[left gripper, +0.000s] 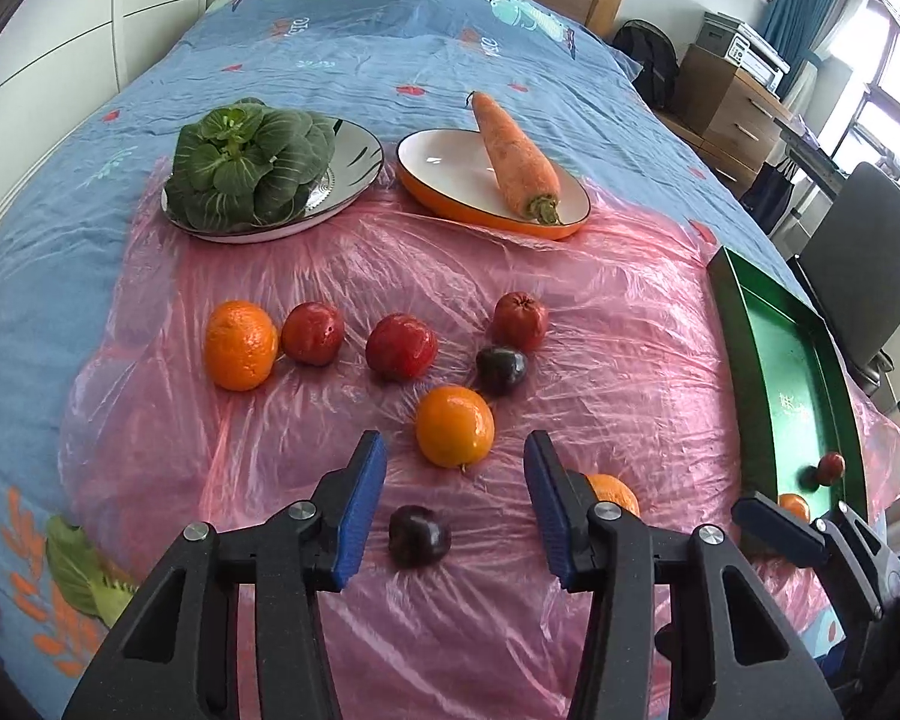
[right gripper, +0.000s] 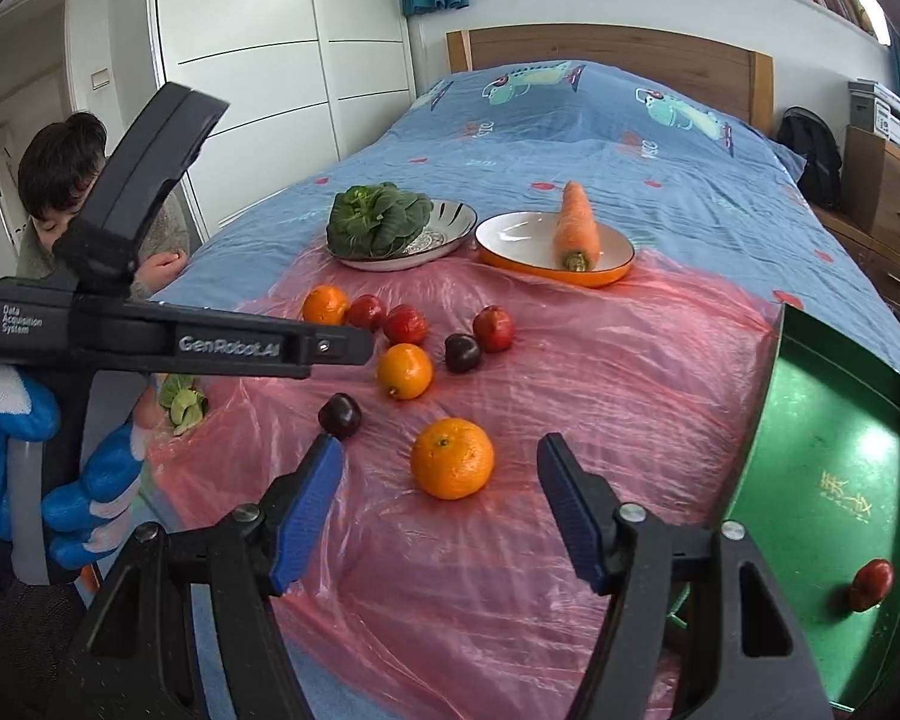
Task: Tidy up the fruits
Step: 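Grasp another orange with the left gripper while the right grasps a large orange, then carry both oranges over the green tray while the right gripper releases its orange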
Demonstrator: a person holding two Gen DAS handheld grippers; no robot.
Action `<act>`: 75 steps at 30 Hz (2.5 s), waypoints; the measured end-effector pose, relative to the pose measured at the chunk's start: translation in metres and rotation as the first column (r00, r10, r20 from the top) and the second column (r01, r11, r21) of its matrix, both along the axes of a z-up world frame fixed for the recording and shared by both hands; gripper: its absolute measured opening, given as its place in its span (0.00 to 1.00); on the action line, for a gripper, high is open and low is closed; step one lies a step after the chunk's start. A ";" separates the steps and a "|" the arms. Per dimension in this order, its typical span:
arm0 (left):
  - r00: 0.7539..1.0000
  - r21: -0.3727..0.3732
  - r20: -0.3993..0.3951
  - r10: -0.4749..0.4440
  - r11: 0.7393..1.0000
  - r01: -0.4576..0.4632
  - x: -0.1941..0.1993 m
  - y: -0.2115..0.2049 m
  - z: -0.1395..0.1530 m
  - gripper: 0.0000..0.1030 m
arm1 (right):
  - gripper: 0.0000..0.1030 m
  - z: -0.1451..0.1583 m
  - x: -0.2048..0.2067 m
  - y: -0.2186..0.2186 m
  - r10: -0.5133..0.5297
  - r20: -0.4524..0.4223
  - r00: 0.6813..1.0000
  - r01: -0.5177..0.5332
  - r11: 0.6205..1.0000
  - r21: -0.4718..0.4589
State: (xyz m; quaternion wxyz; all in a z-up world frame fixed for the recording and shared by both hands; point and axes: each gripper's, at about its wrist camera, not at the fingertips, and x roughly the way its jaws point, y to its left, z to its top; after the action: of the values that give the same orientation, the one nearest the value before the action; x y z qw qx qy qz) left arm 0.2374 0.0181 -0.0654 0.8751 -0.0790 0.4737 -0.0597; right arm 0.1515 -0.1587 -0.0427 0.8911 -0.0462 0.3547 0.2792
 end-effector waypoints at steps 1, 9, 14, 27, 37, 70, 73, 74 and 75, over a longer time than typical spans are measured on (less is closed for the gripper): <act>1.000 -0.001 -0.008 0.001 1.000 -0.001 0.004 -0.001 -0.004 0.40 | 1.00 -0.003 0.003 0.002 0.000 -0.007 1.000 0.000 1.000 -0.002; 0.999 -0.015 -0.053 -0.002 1.000 0.001 0.020 -0.005 -0.028 0.34 | 1.00 -0.030 0.027 0.017 -0.003 -0.042 0.999 0.001 0.999 -0.045; 0.999 0.006 -0.047 -0.008 1.000 0.008 0.025 -0.009 -0.032 0.33 | 0.96 -0.043 0.034 0.024 0.004 -0.056 0.998 -0.009 0.996 -0.084; 0.999 0.030 -0.024 -0.027 0.999 0.028 0.029 -0.012 -0.034 0.30 | 0.75 -0.058 0.043 0.022 0.003 -0.105 0.994 -0.012 0.996 -0.084; 1.000 -0.011 0.007 -0.013 1.000 0.013 0.012 -0.002 -0.011 0.30 | 0.74 -0.041 0.037 0.008 -0.012 -0.125 0.992 0.014 1.000 0.015; 0.977 -0.014 0.042 -0.211 0.977 0.212 -0.042 -0.108 0.047 0.30 | 0.74 0.005 -0.015 -0.108 -0.236 -0.064 0.970 0.237 0.972 -0.002; 0.969 -0.014 0.039 -0.244 0.970 0.244 -0.038 -0.128 0.047 0.30 | 0.74 0.002 -0.012 -0.130 -0.284 -0.063 0.957 0.285 0.959 0.003; 0.966 -0.013 0.039 -0.255 0.967 0.256 -0.037 -0.136 0.048 0.30 | 0.74 0.001 -0.011 -0.137 -0.300 -0.062 0.952 0.301 0.954 0.004; 0.963 -0.010 0.039 -0.267 0.963 0.268 -0.036 -0.142 0.048 0.30 | 0.74 0.001 -0.010 -0.144 -0.316 -0.060 0.947 0.317 0.948 0.006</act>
State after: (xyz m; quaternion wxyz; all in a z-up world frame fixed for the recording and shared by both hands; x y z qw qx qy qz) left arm 0.2013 -0.1243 -0.0172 0.8672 -0.0199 0.4629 -0.1824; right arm 0.1414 -0.3026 -0.0421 0.9141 0.0266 0.3809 0.1366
